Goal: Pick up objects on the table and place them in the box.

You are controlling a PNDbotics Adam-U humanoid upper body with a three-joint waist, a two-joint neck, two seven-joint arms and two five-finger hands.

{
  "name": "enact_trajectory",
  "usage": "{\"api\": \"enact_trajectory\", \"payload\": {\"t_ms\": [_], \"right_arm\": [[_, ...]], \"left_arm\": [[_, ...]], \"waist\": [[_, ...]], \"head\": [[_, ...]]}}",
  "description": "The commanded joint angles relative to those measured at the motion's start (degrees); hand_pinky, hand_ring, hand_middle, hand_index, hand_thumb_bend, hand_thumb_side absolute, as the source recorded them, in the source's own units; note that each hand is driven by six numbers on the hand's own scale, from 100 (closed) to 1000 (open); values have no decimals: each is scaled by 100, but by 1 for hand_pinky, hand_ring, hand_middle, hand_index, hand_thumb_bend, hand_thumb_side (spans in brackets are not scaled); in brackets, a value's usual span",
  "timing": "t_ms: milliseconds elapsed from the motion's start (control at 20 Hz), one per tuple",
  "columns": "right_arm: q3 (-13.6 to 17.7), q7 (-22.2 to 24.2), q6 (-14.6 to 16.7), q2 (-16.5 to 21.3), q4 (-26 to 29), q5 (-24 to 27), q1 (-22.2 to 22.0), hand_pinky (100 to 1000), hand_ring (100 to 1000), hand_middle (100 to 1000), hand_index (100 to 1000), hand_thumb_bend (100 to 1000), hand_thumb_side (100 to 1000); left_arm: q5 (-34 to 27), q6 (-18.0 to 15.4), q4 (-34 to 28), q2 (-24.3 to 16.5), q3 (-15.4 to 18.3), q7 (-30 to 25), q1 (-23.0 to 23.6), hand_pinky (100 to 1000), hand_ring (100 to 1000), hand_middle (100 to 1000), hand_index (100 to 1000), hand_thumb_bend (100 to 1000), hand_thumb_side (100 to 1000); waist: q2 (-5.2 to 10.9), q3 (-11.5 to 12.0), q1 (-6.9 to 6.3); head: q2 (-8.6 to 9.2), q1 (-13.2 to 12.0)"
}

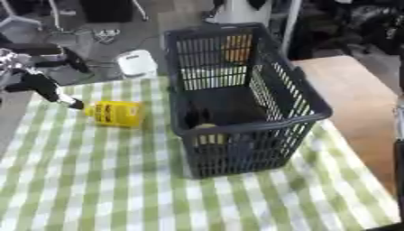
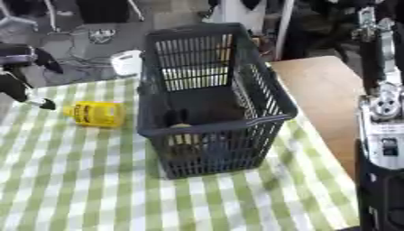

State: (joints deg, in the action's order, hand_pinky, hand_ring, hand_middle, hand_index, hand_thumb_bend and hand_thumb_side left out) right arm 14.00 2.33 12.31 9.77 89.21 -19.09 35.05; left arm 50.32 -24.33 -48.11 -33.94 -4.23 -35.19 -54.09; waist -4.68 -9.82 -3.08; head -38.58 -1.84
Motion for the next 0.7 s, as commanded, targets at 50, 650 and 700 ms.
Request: {"api": "enact_trajectory", "payload": {"t_ms": [50, 650, 700], "right_arm": [[-28, 29, 15, 68, 107, 45, 174, 495, 669, 726, 794, 100, 576], [33, -1, 114, 272, -44, 152, 393, 480, 662, 722, 794, 100, 603], [38, -5, 125, 286, -56, 163, 413, 479, 662, 722, 794, 100, 605]], "left_arm": [[267, -38, 138, -42, 95, 99, -192, 897, 856, 773, 856, 799, 452], [768, -24, 295, -127, 279, 825, -158, 887, 842, 766, 844, 787, 423], [770, -12, 338, -133, 302, 843, -146, 885, 840, 765, 843, 779, 422]], "waist": [[-88, -35, -75], [-622, -114, -111], [-677, -118, -109]], "head": [[153, 10], [435, 41], [463, 46]]}}
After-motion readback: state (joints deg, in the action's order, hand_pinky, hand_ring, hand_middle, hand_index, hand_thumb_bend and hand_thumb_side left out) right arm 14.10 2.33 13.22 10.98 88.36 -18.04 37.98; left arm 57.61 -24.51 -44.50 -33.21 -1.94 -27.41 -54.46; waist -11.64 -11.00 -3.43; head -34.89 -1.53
